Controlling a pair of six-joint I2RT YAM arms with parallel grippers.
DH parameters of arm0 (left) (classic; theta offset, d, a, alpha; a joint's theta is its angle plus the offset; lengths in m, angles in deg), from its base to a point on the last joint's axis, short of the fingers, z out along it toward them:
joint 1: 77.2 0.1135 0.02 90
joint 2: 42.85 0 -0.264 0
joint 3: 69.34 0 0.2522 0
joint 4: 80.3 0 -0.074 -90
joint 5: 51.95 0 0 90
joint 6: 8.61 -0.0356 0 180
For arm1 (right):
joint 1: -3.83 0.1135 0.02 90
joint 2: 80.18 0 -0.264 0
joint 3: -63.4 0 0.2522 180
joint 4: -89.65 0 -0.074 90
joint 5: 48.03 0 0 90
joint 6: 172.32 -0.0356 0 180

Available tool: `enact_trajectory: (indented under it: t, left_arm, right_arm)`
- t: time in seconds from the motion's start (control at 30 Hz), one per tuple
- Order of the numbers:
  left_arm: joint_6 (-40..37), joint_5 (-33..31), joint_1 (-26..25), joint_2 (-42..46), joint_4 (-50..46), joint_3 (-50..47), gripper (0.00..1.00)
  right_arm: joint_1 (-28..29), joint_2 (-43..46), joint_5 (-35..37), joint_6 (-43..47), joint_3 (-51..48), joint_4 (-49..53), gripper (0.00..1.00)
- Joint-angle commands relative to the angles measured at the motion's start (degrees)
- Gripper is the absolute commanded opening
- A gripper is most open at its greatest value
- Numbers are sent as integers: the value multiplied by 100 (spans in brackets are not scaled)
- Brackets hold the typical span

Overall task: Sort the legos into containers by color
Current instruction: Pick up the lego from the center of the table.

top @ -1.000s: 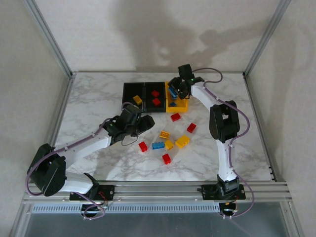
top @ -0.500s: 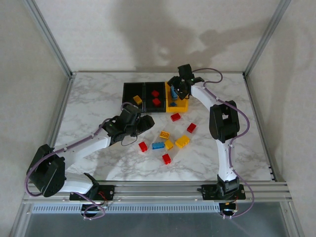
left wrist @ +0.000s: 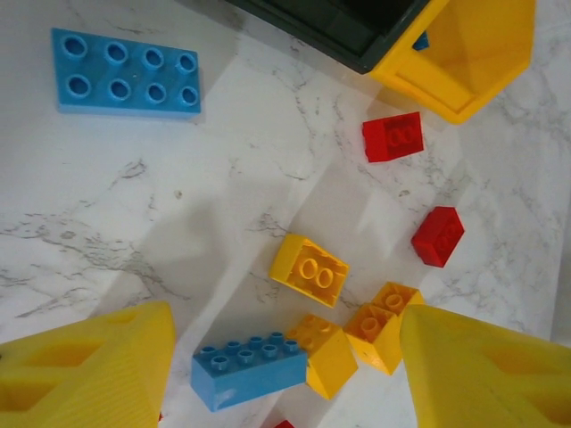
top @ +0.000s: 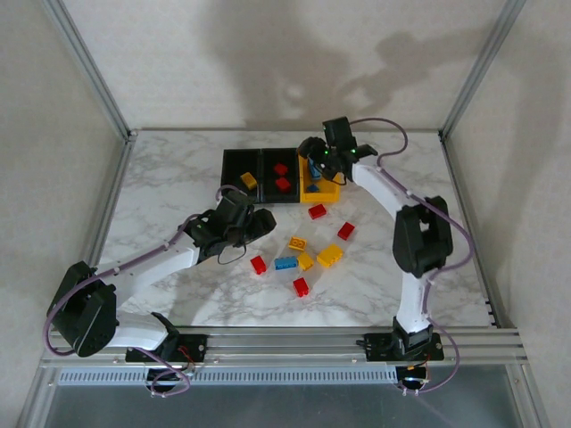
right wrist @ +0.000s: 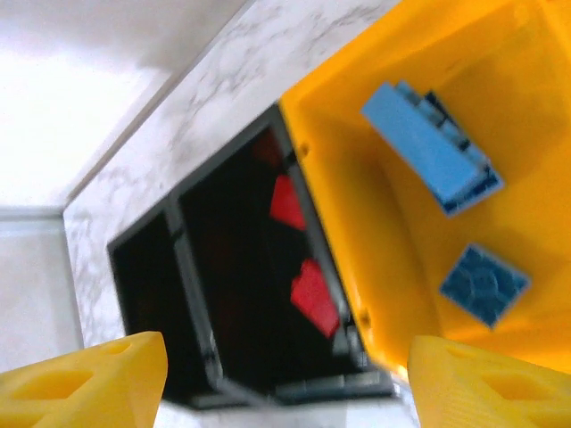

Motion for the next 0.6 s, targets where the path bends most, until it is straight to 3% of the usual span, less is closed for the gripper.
enact_trajectory:
  t: [0.0,0.23,0.57]
  left_arm:
    - [-247,-391,-1,-21,-502,245,67]
    - [-385,-784,8,-501,-804,552,66]
    - [-476,-1214,-1,-1511,-822,1107,68]
  right_arm:
    - [101,788,-31,799,-874,-177,71]
    - [319,2111,-78,1765,-2862,-544,71]
    - [406,3035,-178,2154,-4136,-760,71]
